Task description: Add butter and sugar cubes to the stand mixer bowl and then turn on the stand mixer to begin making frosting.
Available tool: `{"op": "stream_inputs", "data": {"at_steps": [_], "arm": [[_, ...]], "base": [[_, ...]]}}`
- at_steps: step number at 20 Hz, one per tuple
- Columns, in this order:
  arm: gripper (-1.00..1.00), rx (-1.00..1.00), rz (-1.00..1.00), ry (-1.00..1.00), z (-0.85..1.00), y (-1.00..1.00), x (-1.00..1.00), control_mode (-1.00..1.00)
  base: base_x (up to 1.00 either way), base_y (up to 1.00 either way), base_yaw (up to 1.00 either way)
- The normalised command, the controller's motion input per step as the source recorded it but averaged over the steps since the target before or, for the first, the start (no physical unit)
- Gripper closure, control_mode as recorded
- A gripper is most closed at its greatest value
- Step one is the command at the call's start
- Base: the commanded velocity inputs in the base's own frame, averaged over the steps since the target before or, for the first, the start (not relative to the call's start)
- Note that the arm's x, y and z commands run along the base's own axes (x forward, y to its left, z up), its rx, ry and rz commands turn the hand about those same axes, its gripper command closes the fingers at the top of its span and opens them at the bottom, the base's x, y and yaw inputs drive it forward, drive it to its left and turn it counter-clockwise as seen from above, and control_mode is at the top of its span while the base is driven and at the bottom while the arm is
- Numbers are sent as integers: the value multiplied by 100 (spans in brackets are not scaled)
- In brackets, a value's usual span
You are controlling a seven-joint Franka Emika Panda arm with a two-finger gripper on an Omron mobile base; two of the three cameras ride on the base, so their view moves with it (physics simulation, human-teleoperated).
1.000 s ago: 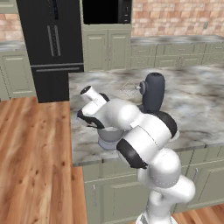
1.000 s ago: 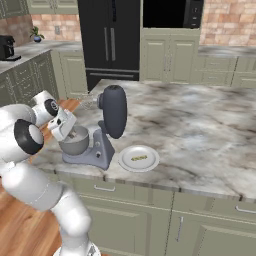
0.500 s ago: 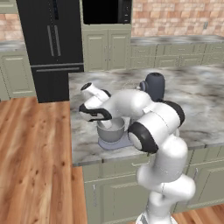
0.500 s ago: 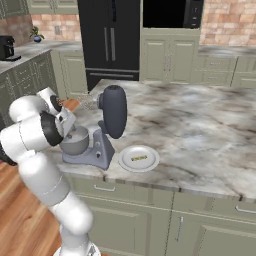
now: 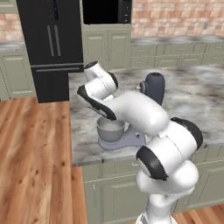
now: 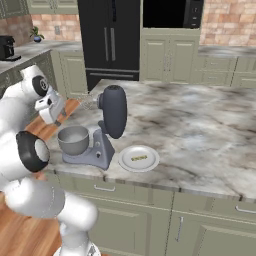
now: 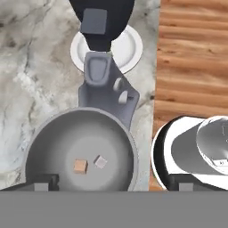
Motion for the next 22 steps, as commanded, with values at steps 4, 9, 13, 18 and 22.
{"op": "stream_inputs", "data": {"at_steps": [4, 9, 13, 18, 22], "arm": [[-100, 11, 21, -1, 78, -97, -100, -100], [-100, 12, 21, 4, 21, -100, -92, -100], [-100, 13, 22, 8, 0, -100, -54, -100], [-100, 26, 20, 12, 0, -100, -5, -100], [-100, 34, 28, 4, 0, -93, 0, -100]], "base": [[0, 0, 0], [0, 0, 0], [0, 0, 0], [0, 0, 0], [0, 0, 0]]}}
